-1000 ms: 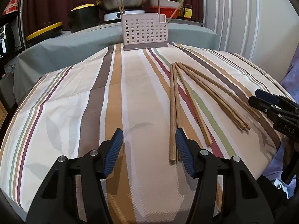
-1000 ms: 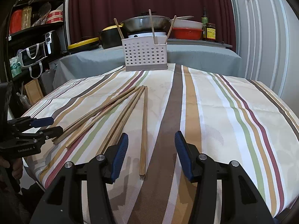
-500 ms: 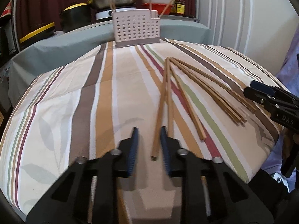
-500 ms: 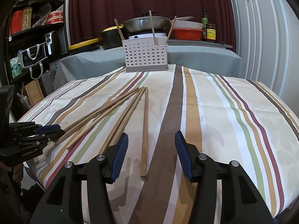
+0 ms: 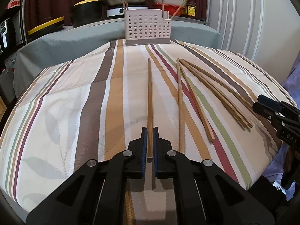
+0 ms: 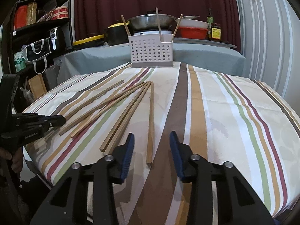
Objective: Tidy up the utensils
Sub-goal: 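Close the left tool on a chopstick while the right tool grasps another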
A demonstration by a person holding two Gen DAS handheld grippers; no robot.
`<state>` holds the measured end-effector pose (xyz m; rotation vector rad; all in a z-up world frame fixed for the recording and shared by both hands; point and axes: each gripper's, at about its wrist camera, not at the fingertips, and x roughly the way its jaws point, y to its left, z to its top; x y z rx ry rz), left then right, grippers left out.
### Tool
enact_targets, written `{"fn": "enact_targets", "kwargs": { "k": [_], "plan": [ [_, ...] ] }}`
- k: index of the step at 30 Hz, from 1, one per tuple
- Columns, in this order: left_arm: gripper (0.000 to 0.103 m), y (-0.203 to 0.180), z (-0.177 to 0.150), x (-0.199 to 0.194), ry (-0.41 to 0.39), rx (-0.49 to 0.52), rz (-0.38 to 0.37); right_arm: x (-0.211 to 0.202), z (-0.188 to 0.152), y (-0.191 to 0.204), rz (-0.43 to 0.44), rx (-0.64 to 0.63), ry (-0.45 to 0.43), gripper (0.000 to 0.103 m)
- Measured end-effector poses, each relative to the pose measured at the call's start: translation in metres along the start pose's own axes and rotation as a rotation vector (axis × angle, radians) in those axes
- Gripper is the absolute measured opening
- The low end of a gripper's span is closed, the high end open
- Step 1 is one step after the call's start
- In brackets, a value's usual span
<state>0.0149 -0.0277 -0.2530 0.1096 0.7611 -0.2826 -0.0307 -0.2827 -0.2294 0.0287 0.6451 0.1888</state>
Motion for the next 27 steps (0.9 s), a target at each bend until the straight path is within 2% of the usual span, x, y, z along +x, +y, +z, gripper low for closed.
{"fn": "enact_targets", "kwargs": {
  "k": [9,16,27],
  "plan": [
    [0.006,0.000,0.001,0.000,-0.002,0.000,0.001,0.008,-0.007,-0.001,0.018,0.028,0.023,0.008],
    [0.006,-0.001,0.001,-0.003,-0.008,0.001,0.003,0.000,-0.001,0.000,0.001,0.016,-0.005,0.007],
    [0.006,0.004,0.013,-0.030,-0.110,-0.006,0.029,-0.028,0.025,0.001,-0.049,-0.021,-0.114,0.007]
  ]
}}
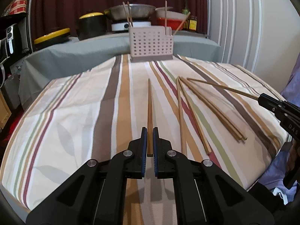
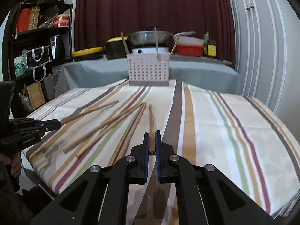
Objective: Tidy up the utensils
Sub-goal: 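Lift both held chopsticks and carry them over the white caddy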
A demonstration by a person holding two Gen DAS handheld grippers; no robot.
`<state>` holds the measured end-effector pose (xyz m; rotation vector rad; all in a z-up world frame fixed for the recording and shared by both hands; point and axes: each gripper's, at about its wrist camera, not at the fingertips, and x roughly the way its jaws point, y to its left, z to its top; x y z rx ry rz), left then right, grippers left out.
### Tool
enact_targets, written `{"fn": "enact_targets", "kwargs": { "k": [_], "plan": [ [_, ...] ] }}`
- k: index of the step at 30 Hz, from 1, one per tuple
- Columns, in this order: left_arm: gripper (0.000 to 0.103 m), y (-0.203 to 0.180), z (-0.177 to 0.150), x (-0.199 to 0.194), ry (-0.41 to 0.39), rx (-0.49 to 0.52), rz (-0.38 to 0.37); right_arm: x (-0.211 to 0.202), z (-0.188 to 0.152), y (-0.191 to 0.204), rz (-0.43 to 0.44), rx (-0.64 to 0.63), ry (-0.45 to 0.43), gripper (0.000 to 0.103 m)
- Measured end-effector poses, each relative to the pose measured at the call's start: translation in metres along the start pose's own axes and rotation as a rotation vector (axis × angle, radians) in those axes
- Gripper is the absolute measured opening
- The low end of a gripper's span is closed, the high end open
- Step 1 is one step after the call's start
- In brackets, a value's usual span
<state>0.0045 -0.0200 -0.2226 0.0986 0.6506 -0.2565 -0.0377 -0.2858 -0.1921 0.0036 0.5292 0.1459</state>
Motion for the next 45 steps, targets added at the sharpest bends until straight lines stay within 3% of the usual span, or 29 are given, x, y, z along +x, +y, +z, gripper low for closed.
{"fn": "enact_targets", "kwargs": {
  "k": [10,19,26,40,45],
  "plan": [
    [0.006,0.006,0.023,-0.034,-0.104,-0.016,0.014,-0.022,0.028,0.001,-0.027,-0.034,-0.087,0.007],
    [0.006,0.015,0.060,-0.089,-0.234,-0.034,0.022,-0.046,0.062,0.002,-0.022,-0.046,-0.180,0.007],
    [0.006,0.026,0.083,-0.113,-0.227,-0.075,0.003,-0.047,0.084,0.005,-0.011,-0.057,-0.191,0.007],
    [0.007,0.033,0.116,-0.082,-0.250,-0.075,0.051,-0.020,0.116,0.000,-0.004,-0.066,-0.211,0.007],
    [0.006,0.034,0.128,-0.075,-0.250,-0.082,0.036,-0.009,0.127,0.001,0.019,-0.066,-0.211,0.007]
  ]
}}
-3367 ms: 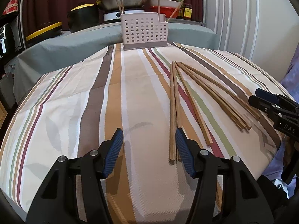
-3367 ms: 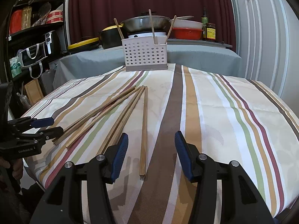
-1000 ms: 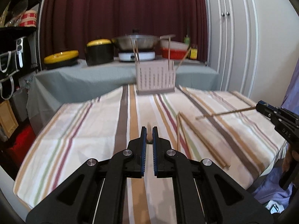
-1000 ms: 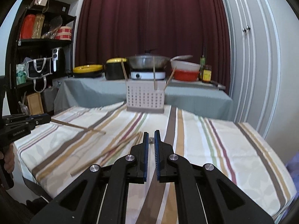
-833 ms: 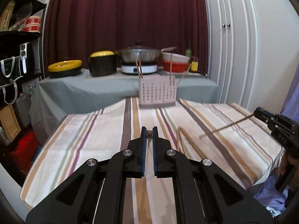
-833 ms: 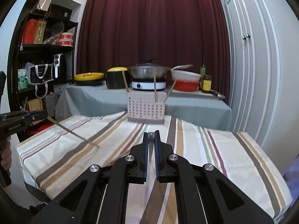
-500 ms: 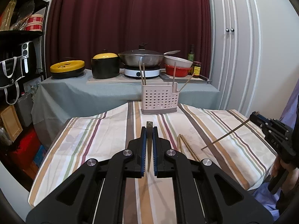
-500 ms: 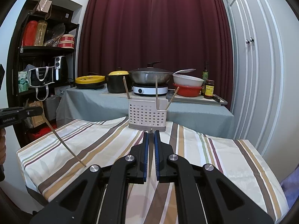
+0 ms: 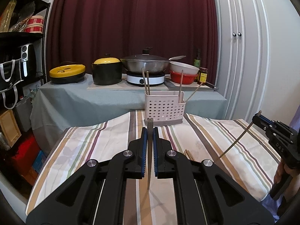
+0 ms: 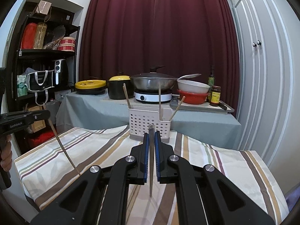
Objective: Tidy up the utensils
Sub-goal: 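Lift both held chopsticks and carry them over the white caddy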
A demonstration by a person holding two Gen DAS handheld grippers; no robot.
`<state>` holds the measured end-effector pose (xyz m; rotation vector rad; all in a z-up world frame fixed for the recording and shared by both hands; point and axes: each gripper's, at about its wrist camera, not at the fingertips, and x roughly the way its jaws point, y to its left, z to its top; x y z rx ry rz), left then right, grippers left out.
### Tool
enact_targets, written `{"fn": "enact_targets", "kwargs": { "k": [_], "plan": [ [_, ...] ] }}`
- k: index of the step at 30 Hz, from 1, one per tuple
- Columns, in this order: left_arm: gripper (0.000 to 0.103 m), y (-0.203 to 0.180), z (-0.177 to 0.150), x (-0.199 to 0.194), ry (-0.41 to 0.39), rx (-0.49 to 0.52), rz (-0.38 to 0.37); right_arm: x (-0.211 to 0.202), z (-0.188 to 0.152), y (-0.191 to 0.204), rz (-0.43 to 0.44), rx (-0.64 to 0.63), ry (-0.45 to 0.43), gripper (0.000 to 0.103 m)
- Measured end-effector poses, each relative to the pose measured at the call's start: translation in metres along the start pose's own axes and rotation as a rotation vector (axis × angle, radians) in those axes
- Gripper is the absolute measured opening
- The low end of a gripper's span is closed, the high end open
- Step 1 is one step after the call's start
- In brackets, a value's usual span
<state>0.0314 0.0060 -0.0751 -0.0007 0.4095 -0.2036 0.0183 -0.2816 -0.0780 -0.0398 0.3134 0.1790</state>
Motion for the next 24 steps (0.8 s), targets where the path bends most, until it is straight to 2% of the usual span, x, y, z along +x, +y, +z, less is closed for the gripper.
{"fn": "enact_targets", "kwargs": {
  "k": [8,16,24],
  "plan": [
    [0.006,0.007,0.025,0.019,-0.016,-0.016,-0.017,0.024,0.023,-0.008,0.020,-0.001,-0.028,0.007],
    [0.006,0.004,0.064,0.044,-0.089,0.001,-0.017,0.058,0.063,-0.019,0.025,-0.036,-0.121,0.007],
    [0.006,-0.001,0.115,0.088,-0.143,0.010,-0.032,0.101,0.110,-0.038,0.036,-0.039,-0.216,0.007]
  ]
}}
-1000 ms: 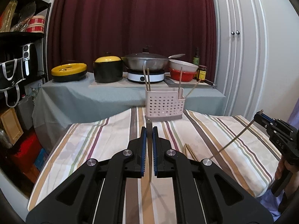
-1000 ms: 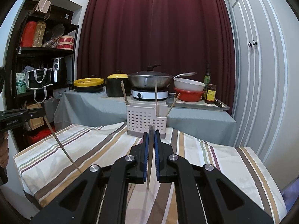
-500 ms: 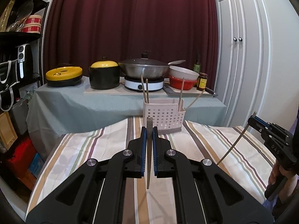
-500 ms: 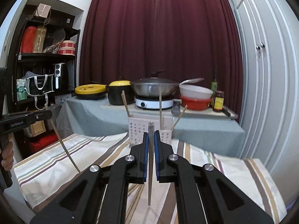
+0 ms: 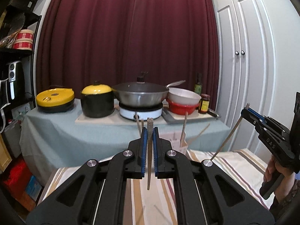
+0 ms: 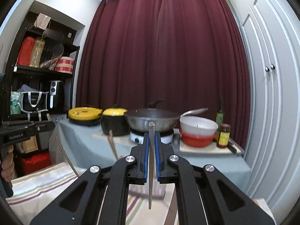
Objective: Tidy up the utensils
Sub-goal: 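Lift both held chopsticks and carry them over the white caddy, then open both tools to drop the chopsticks into the caddy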
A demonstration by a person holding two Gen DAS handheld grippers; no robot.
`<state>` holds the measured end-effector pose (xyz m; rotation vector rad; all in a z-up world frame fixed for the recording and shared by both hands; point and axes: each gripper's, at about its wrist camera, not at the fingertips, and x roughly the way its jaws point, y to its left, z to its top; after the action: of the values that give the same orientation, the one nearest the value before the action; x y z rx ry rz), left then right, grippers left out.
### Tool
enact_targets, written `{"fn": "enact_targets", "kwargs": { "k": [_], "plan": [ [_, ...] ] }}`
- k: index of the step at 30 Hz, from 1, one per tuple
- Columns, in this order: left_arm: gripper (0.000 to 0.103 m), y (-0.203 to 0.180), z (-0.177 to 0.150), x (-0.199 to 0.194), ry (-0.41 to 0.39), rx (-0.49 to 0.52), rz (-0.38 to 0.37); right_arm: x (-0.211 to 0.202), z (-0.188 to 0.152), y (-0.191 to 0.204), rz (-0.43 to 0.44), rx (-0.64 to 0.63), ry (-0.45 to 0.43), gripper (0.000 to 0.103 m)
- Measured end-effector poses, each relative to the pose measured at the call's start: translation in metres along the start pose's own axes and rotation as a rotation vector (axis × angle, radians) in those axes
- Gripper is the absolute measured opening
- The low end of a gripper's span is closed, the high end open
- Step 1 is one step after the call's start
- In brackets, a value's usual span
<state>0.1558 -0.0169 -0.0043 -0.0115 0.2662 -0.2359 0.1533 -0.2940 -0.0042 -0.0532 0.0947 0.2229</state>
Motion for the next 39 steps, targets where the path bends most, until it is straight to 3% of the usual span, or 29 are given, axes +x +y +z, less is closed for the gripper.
{"fn": "enact_targets", "kwargs": {
  "k": [10,16,21,32,34,36,38,39],
  "plan": [
    [0.006,-0.003,0.065,0.066,-0.084,-0.003,-0.009,0.065,0.021,-0.019,0.002,-0.005,-0.061,0.007],
    [0.006,-0.013,0.086,0.106,-0.114,0.011,-0.003,0.096,0.029,-0.027,0.017,0.027,-0.092,0.007],
    [0.006,-0.018,0.075,0.140,-0.073,0.019,0.008,0.122,0.017,-0.027,0.022,0.043,-0.070,0.007],
    [0.007,-0.016,0.025,0.189,0.039,0.026,0.021,0.162,-0.033,-0.026,0.023,0.051,0.084,0.007],
    [0.010,-0.014,0.019,0.192,0.053,0.018,0.018,0.162,-0.036,-0.025,0.019,0.048,0.094,0.010],
    [0.014,-0.014,0.015,0.192,0.062,0.020,0.018,0.159,-0.037,-0.023,0.009,0.043,0.093,0.027],
    [0.029,-0.014,0.014,0.189,0.057,0.026,0.023,0.154,-0.037,-0.022,0.003,0.041,0.088,0.032],
    [0.031,-0.015,0.014,0.187,0.052,0.027,0.024,0.152,-0.036,-0.023,0.001,0.042,0.088,0.033]
  ]
}}
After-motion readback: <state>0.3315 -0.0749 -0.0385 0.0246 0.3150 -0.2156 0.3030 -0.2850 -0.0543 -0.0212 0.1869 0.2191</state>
